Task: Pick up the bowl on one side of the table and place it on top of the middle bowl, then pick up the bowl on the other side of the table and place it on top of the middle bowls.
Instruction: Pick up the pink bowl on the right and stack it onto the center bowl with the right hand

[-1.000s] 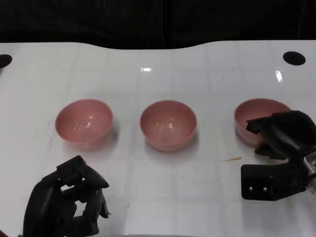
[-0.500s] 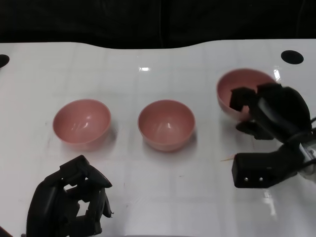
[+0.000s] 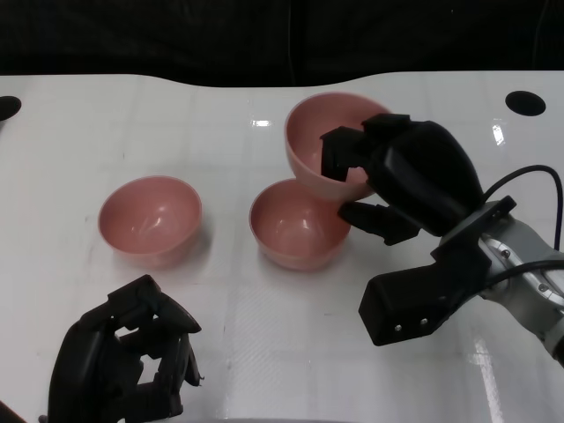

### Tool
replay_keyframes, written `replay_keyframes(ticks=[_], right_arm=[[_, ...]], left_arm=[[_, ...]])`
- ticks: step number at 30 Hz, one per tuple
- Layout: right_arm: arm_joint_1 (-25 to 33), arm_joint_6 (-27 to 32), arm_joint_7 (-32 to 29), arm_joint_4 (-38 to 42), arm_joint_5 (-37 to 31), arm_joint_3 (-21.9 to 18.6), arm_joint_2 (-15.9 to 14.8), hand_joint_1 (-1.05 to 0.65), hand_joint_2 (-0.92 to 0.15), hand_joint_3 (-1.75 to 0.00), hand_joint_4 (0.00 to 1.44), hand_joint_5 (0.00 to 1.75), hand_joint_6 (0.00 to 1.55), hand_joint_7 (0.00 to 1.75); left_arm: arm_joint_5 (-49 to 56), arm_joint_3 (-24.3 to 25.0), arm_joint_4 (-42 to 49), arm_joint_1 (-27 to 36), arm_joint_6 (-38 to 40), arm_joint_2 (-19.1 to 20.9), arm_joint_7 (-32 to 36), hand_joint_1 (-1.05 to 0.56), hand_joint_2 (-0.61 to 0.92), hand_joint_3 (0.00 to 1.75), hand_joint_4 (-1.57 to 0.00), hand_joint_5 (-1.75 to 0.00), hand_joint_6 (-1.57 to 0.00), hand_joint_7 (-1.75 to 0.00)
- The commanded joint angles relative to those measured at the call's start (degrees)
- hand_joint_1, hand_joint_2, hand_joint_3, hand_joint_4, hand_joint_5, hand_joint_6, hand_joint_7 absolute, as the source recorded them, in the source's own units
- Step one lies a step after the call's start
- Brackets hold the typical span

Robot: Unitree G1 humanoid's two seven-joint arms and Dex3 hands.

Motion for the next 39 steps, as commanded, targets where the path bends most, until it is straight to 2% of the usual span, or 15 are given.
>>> replay_keyframes(ticks=[1, 4, 7, 13, 19, 26, 27, 28, 30, 31, 33, 35, 36, 39], right_arm=[[-2.75, -1.61, 1.28, 2.16, 1.12, 0.27, 1.35, -0.17, -0.35, -1.25, 0.95, 1.75, 0.78, 1.75], [-3.74, -1.61, 2.5, 4.7, 1.07, 0.82, 3.14, -0.16, -0.33, -1.22, 0.94, 1.75, 0.77, 1.75], [-5.22, -3.5, 0.45, 10.08, 0.68, 1.71, 5.07, -0.15, -0.34, -1.2, 0.95, 1.75, 0.78, 1.75], [-8.48, -3.58, -2.26, 20.64, -1.08, 4.24, 8.12, -0.2, -0.39, -1.16, 0.95, 1.75, 0.75, 1.75], [-10.33, -2.2, -3.74, 27.55, -2.02, 6.23, 9.58, -0.19, -0.44, -1.12, 0.91, 1.75, 0.71, 1.75], [-11.36, -0.97, -4.94, 32.13, -2.11, 7.3, 10.8, -0.2, -0.46, -1.05, 0.88, 1.75, 0.69, 1.75], [-11.55, -0.53, -4.36, 32.54, -2.02, 7.33, 11.0, -0.2, -0.49, -0.99, 0.86, 1.75, 0.74, 1.55], [-11.73, -0.06, -3.5, 32.88, -1.94, 7.39, 11.16, -0.21, -0.5, -0.94, 0.84, 1.67, 0.86, 1.11], [-11.98, 1.02, -1.54, 33.26, -1.89, 7.57, 11.36, -0.24, -0.58, -0.82, 0.8, 1.47, 0.98, 0.57], [-12.02, 1.31, 0.0, 33.32, -1.55, 7.47, 11.4, -0.3, -0.66, -0.69, 0.74, 1.13, 0.94, 0.3], [-11.97, 1.9, 2.19, 33.1, -1.21, 7.47, 11.34, -0.38, -0.84, -0.37, 0.69, 0.57, 0.82, 0.07], [-11.83, 2.54, 3.31, 32.77, -1.23, 7.64, 11.25, -0.41, -0.9, -0.27, 0.67, 0.41, 0.77, 0.02], [-11.73, 2.89, 3.71, 32.6, -1.29, 7.74, 11.21, -0.5, -0.91, -0.29, 0.57, 0.32, 0.65, 0.01], [-11.18, 3.29, 3.74, 31.92, -1.21, 7.82, 11.08, -0.59, -0.92, -0.32, 0.48, 0.25, 0.54, 0.0]], left_arm=[[0.3, 0.04, 0.31, -0.05, -0.74, 0.17, 0.21, -0.23, 0.47, 1.25, -0.94, -1.64, -0.93, -1.34], [0.59, -0.08, 0.27, 0.04, -1.08, 0.1, 0.24, -0.23, 0.47, 1.24, -0.94, -1.64, -0.93, -1.33], [0.79, -0.22, -0.07, 0.18, -0.83, -0.11, 0.56, -0.23, 0.47, 1.23, -0.94, -1.64, -0.93, -1.33], [1.4, -0.51, -0.39, 0.34, -1.04, -0.54, 0.99, -0.24, 0.48, 1.22, -0.93, -1.65, -0.92, -1.34], [1.86, -0.6, -0.49, 0.41, -1.27, -0.78, 1.25, -0.23, 0.49, 1.21, -0.92, -1.66, -0.91, -1.36], [1.99, -0.67, -0.31, 0.41, -1.84, -0.91, 1.09, -0.24, 0.5, 1.2, -0.92, -1.67, -0.91, -1.36], [2.04, -0.7, -0.3, 0.41, -1.95, -0.94, 1.09, -0.24, 0.5, 1.2, -0.92, -1.67, -0.91, -1.36], [2.07, -0.73, -0.25, 0.41, -2.14, -0.98, 1.06, -0.24, 0.5, 1.19, -0.91, -1.67, -0.91, -1.36], [2.07, -0.81, -0.23, 0.41, -2.26, -1.01, 1.05, -0.24, 0.5, 1.18, -0.91, -1.67, -0.91, -1.36], [2.12, -0.86, -0.28, 0.44, -2.25, -0.99, 1.1, -0.24, 0.5, 1.18, -0.91, -1.67, -0.91, -1.36], [2.41, -0.94, -0.47, 0.54, -2.05, -1.0, 1.52, -0.25, 0.5, 1.17, -0.91, -1.67, -0.91, -1.36], [2.52, -1.0, -0.63, 0.6, -1.88, -1.05, 1.74, -0.25, 0.5, 1.17, -0.91, -1.67, -0.91, -1.36], [2.5, -1.03, -0.67, 0.61, -1.88, -1.07, 1.75, -0.24, 0.5, 1.17, -0.91, -1.67, -0.91, -1.35], [2.26, -1.04, -0.43, 0.49, -2.16, -1.06, 1.51, -0.23, 0.51, 1.18, -0.91, -1.66, -0.91, -1.35]])
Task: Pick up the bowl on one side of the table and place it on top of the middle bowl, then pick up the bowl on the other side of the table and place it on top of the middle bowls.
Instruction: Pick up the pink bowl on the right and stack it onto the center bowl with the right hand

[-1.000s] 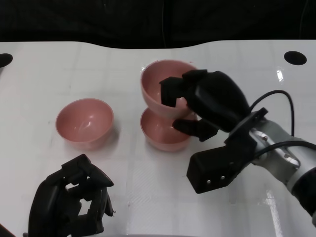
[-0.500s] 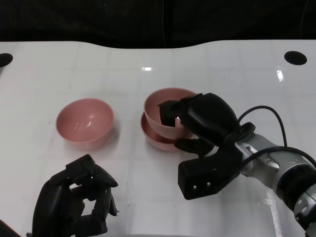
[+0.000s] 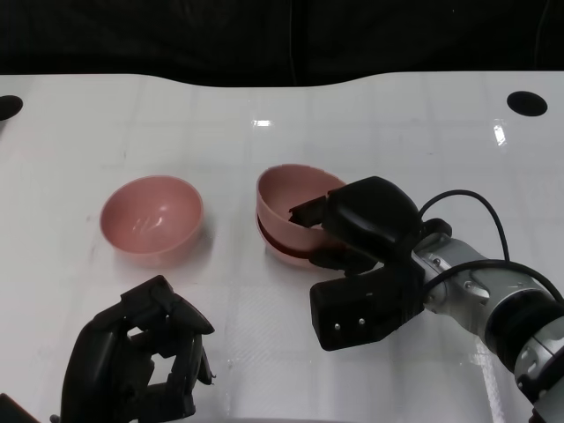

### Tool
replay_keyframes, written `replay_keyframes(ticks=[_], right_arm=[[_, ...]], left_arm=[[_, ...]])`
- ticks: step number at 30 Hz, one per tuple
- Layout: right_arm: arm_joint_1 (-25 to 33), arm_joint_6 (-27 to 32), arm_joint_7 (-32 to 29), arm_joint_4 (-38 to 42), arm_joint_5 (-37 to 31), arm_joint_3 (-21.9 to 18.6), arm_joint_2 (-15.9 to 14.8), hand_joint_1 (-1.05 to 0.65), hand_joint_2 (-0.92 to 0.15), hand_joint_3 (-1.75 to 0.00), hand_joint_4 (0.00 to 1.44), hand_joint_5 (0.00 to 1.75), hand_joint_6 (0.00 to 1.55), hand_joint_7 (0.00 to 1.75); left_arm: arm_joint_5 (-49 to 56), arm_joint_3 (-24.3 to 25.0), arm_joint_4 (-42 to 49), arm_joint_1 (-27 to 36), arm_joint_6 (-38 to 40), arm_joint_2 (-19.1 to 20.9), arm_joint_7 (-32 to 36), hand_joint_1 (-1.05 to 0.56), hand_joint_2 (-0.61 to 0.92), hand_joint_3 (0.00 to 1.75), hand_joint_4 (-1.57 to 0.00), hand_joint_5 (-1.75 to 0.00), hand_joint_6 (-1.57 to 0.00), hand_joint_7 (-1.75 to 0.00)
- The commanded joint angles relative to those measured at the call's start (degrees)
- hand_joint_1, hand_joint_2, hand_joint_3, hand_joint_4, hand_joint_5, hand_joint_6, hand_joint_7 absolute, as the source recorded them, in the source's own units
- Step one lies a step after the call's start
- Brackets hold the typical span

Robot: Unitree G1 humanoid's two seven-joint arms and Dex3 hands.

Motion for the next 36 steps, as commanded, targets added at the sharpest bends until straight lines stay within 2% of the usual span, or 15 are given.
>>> replay_keyframes(ticks=[1, 8, 17, 19, 27, 31, 34, 36], right_arm=[[-0.42, 0.41, 0.36, -0.84, 0.52, 0.13, -0.67, -0.59, -0.92, -0.33, 0.47, 0.24, 0.53, 0.0], [1.18, -0.21, -2.23, -4.13, 0.09, 0.3, -1.91, -0.64, -0.92, -0.37, 0.39, 0.2, 0.47, 0.0], [3.88, 0.49, -1.53, -11.63, -0.54, 0.96, -5.2, -0.66, -0.92, -0.39, 0.34, 0.18, 0.43, 0.0], [5.04, -0.48, -2.89, -13.78, -0.52, 0.55, -6.48, -0.66, -0.92, -0.36, 0.34, 0.19, 0.43, 0.0], [12.65, -3.19, -1.62, -27.9, 1.77, -2.92, -12.83, -0.67, -0.92, -0.38, 0.35, 0.22, 0.42, 0.0], [17.87, -6.21, 0.06, -34.04, 4.98, -5.76, -15.21, -0.61, -0.92, -0.31, 0.38, 0.28, 0.46, 0.02], [21.88, -9.81, -0.35, -37.17, 7.61, -8.09, -16.26, -0.58, -0.92, -0.29, 0.43, 0.33, 0.51, 0.05], [24.21, -11.78, 0.02, -38.82, 9.31, -9.5, -16.66, -0.55, -0.92, -0.26, 0.38, 0.47, 0.53, 0.05]], left_arm=[[-0.04, 0.11, -0.32, 0.18, -0.74, 0.37, 0.39, -0.23, 0.51, 1.18, -0.91, -1.66, -0.91, -1.35], [0.01, 0.06, -0.42, 0.27, -0.85, 0.55, 0.31, -0.24, 0.51, 1.18, -0.9, -1.67, -0.91, -1.35], [-0.28, 0.05, -1.02, 0.39, 0.09, 0.51, 0.6, -0.24, 0.51, 1.16, -0.9, -1.66, -0.92, -1.33], [-0.13, 0.09, -1.16, 0.45, 0.22, 0.51, 0.78, -0.24, 0.51, 1.16, -0.91, -1.66, -0.92, -1.33], [-0.35, 0.42, -1.27, 0.27, 0.36, 0.74, 0.71, -0.23, 0.52, 1.16, -0.9, -1.66, -0.91, -1.33], [-0.41, 0.84, -0.99, 0.04, 0.17, 0.93, 0.75, -0.23, 0.53, 1.15, -0.9, -1.65, -0.91, -1.33], [-0.64, 1.14, -1.25, 0.06, 0.53, 1.01, 0.88, -0.23, 0.52, 1.15, -0.9, -1.64, -0.91, -1.33], [-0.7, 1.36, -1.42, 0.13, 0.55, 1.03, 0.89, -0.23, 0.52, 1.16, -0.9, -1.63, -0.91, -1.33]])
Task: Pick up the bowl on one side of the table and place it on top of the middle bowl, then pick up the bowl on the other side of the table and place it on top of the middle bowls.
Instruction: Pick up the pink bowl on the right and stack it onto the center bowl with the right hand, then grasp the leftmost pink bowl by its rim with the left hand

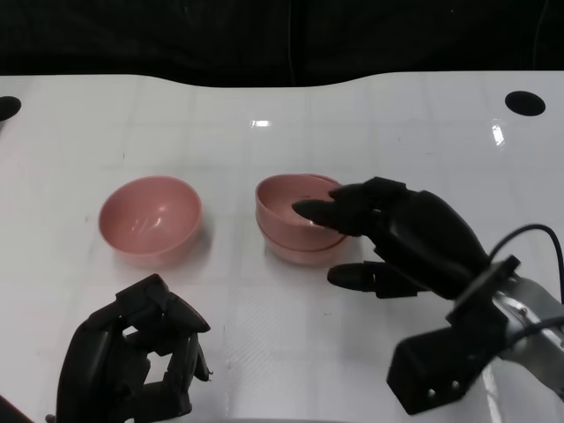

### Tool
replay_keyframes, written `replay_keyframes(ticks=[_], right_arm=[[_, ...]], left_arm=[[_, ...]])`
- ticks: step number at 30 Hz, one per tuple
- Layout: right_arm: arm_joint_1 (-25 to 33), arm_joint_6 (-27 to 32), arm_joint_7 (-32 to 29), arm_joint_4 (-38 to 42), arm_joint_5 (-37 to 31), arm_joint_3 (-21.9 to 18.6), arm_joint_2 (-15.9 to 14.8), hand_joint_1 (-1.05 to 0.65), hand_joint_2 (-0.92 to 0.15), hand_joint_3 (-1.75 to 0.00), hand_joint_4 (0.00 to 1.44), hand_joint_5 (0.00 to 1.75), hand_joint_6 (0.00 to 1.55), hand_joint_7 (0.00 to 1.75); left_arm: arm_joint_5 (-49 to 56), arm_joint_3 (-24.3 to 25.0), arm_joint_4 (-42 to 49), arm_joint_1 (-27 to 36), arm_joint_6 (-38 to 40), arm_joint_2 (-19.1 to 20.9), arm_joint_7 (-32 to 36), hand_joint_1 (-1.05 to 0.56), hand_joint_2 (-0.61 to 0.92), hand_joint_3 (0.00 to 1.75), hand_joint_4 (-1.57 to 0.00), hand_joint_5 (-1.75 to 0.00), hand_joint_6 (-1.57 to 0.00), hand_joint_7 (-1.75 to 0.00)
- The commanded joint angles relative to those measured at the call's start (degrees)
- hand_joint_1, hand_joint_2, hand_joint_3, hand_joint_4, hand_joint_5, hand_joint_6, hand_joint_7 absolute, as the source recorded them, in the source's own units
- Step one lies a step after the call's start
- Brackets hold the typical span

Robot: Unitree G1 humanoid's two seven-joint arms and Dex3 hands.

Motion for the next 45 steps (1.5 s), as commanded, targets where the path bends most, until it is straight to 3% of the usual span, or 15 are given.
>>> replay_keyframes(ticks=[1, 5, 10, 13, 17, 20, 25, 28, 30, 33, 36, 38, 43, 45], right_arm=[[3.79, -3.26, 0.3, -2.98, 3.23, -2.86, -1.62, -0.54, -0.92, -0.25, 0.34, 0.58, 0.54, 0.06], [8.92, -6.41, 1.68, -6.47, 6.08, -5.51, -2.96, -0.46, -0.92, -0.18, 0.28, 0.84, 0.6, 0.1], [15.55, -11.57, 3.03, -9.51, 10.8, -8.91, -4.15, -0.29, -0.92, -0.1, 0.35, 1.01, 0.68, 0.17], [18.7, -14.24, 6.09, -10.33, 16.09, -10.75, -4.25, -0.19, -0.92, -0.17, 0.41, 1.14, 0.73, 0.27], [21.84, -17.46, 8.17, -11.05, 19.1, -12.87, -3.64, -0.13, -0.7, -0.63, 0.54, 1.21, 0.73, 0.57], [24.32, -18.2, 9.56, -12.36, 21.3, -14.14, -2.6, -0.16, -0.64, -0.78, 0.64, 1.24, 0.77, 0.71], [29.39, -17.62, 16.22, -15.22, 31.74, -14.34, -1.81, -0.15, -0.55, -1.0, 0.75, 1.41, 0.83, 0.94], [32.47, -15.44, 19.61, -17.81, 36.17, -14.72, -1.01, -0.16, -0.45, -1.26, 0.83, 1.51, 0.9, 1.07], [33.24, -14.97, 21.22, -17.97, 37.95, -15.04, 0.08, -0.18, -0.41, -1.35, 0.88, 1.65, 0.9, 1.21], [33.16, -14.7, 23.18, -16.97, 39.32, -15.76, 1.68, -0.22, -0.37, -1.43, 0.96, 1.74, 0.85, 1.42], [33.51, -13.24, 24.8, -17.5, 40.24, -16.37, 2.89, -0.24, -0.37, -1.43, 0.97, 1.75, 0.82, 1.52], [33.59, -12.61, 25.24, -17.69, 39.82, -16.95, 3.59, -0.24, -0.36, -1.45, 0.98, 1.75, 0.82, 1.56], [33.39, -11.45, 26.38, -18.3, 38.83, -18.2, 4.6, -0.26, -0.37, -1.43, 0.98, 1.75, 0.81, 1.57], [33.17, -11.36, 26.53, -18.28, 38.48, -18.67, 4.88, -0.25, -0.38, -1.41, 0.97, 1.75, 0.81, 1.56]], left_arm=[[-0.45, 0.77, -0.71, 0.06, 0.2, 0.9, 0.75, -0.22, 0.52, 1.16, -0.9, -1.63, -0.91, -1.33], [-0.4, 0.87, -1.54, 0.28, 0.34, 0.79, 1.02, -0.22, 0.53, 1.14, -0.91, -1.6, -0.9, -1.33], [-0.15, 1.15, -2.84, 0.66, 0.81, 0.85, 1.68, -0.22, 0.54, 1.13, -0.9, -1.59, -0.88, -1.33], [2.12, 1.1, -3.88, 0.86, -0.07, 0.95, 3.2, -0.21, 0.56, 1.11, -0.88, -1.6, -0.86, -1.34], [4.33, 1.31, -5.99, 1.86, 0.41, 1.0, 5.69, -0.22, 0.58, 1.06, -0.83, -1.57, -0.82, -1.35], [4.15, 1.47, -7.88, 2.61, 1.28, 1.33, 6.44, -0.22, 0.6, 1.05, -0.8, -1.57, -0.8, -1.35], [5.77, 2.08, -9.9, 2.3, 0.06, 2.42, 7.48, -0.23, 0.62, 0.99, -0.76, -1.52, -0.77, -1.29], [7.41, 2.83, -10.76, 1.77, -0.69, 3.87, 8.2, -0.22, 0.64, 0.95, -0.72, -1.53, -0.75, -1.24], [8.9, 3.34, -11.52, 1.4, -0.46, 5.03, 8.8, -0.25, 0.71, 0.81, -0.7, -1.5, -0.74, -1.17], [11.2, 3.77, -13.17, 0.83, 0.91, 7.0, 9.48, -0.25, 0.76, 0.64, -0.69, -1.27, -0.75, -0.91], [15.52, 4.26, -16.1, 0.74, 2.69, 9.66, 10.45, -0.28, 0.88, 0.36, -0.69, -0.94, -0.77, -0.49], [20.02, 4.74, -19.48, 0.47, 5.68, 12.2, 10.82, -0.34, 0.91, 0.25, -0.61, -0.75, -0.72, -0.2], [32.29, 5.13, -28.84, -0.58, 16.79, 18.13, 10.34, -0.46, 0.92, 0.24, -0.39, -0.56, -0.55, -0.02], [38.42, 4.2, -31.57, -1.27, 21.5, 19.88, 9.98, -0.49, 0.92, 0.2, -0.33, -0.41, -0.46, 0.0]])
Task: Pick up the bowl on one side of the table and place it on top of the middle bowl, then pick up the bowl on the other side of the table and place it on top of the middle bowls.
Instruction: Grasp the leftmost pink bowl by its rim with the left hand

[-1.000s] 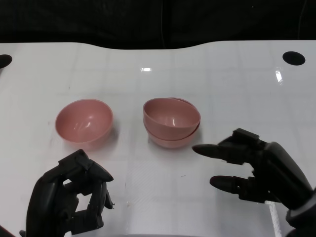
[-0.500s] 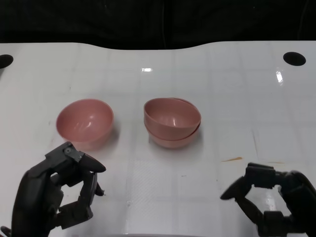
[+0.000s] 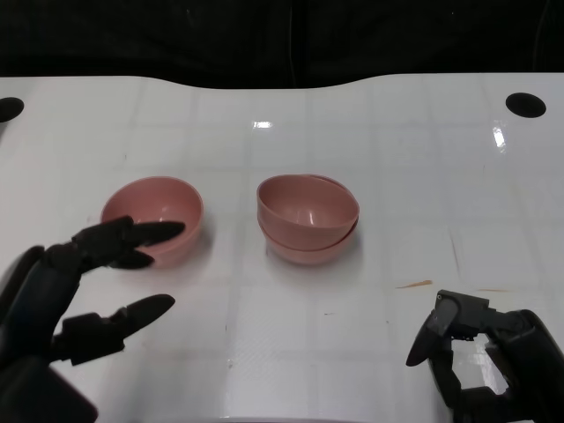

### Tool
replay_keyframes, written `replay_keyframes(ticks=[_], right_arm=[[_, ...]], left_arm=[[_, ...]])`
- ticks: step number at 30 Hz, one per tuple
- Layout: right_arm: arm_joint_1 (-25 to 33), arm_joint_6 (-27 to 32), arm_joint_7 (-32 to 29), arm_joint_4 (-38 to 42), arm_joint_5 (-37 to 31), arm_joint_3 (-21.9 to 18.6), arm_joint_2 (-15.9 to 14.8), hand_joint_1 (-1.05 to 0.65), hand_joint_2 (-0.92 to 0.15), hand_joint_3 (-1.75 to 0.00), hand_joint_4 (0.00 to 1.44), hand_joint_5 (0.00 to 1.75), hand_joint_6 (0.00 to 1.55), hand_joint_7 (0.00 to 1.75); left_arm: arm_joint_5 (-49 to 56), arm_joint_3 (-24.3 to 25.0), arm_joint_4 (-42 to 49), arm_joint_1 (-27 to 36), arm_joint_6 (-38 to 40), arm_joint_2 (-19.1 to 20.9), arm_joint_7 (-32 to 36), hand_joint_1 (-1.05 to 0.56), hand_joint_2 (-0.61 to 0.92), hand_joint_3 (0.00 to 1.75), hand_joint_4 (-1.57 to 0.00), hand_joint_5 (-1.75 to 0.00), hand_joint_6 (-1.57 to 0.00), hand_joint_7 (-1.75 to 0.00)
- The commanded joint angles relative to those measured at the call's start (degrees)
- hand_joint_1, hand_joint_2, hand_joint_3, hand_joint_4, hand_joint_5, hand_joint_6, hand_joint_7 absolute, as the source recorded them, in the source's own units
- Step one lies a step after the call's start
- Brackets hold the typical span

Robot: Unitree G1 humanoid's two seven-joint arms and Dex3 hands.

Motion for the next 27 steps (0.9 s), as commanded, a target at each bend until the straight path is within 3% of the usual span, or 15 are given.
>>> replay_keyframes(ticks=[1, 4, 12, 19, 27], right_arm=[[-0.08, 0.75, 0.4, -0.79, -0.6, -1.72, 0.3, -0.24, -0.38, -1.41, 0.96, 1.75, 0.8, 1.56], [-0.27, 1.14, 1.17, -0.94, -0.5, -2.16, 0.66, -0.25, -0.39, -1.39, 0.95, 1.75, 0.8, 1.56], [0.24, 3.92, 2.66, -2.9, -0.62, -2.96, 1.31, -0.27, -0.39, -1.38, 0.96, 1.75, 0.81, 1.55], [-0.03, 3.61, 3.52, -2.49, -0.64, -3.61, 1.78, -0.27, -0.41, -1.35, 0.94, 1.75, 0.8, 1.55], [0.24, 4.09, 3.88, -2.99, -0.83, -4.07, 2.28, -0.26, -0.42, -1.33, 0.93, 1.75, 0.79, 1.55]], left_arm=[[9.07, -1.24, -4.12, -1.44, 6.85, 3.27, -0.2, -0.5, 0.92, 0.17, -0.31, -0.35, -0.42, 0.0], [16.75, -3.56, -4.93, -3.09, 10.48, 4.61, 0.41, -0.53, 0.92, 0.11, -0.31, -0.25, -0.36, 0.0], [33.66, -10.66, -1.16, -10.04, 16.38, 6.26, 1.04, -0.55, 0.88, 0.01, -0.36, -0.19, -0.33, 0.0], [41.28, -16.07, 4.87, -16.71, 22.65, 5.51, -0.7, -0.53, 0.85, 0.0, -0.42, -0.18, -0.36, -0.01], [44.09, -21.85, 17.72, -24.21, 26.73, 5.26, -0.54, -0.57, 0.88, 0.01, -0.46, -0.16, -0.38, -0.01]])
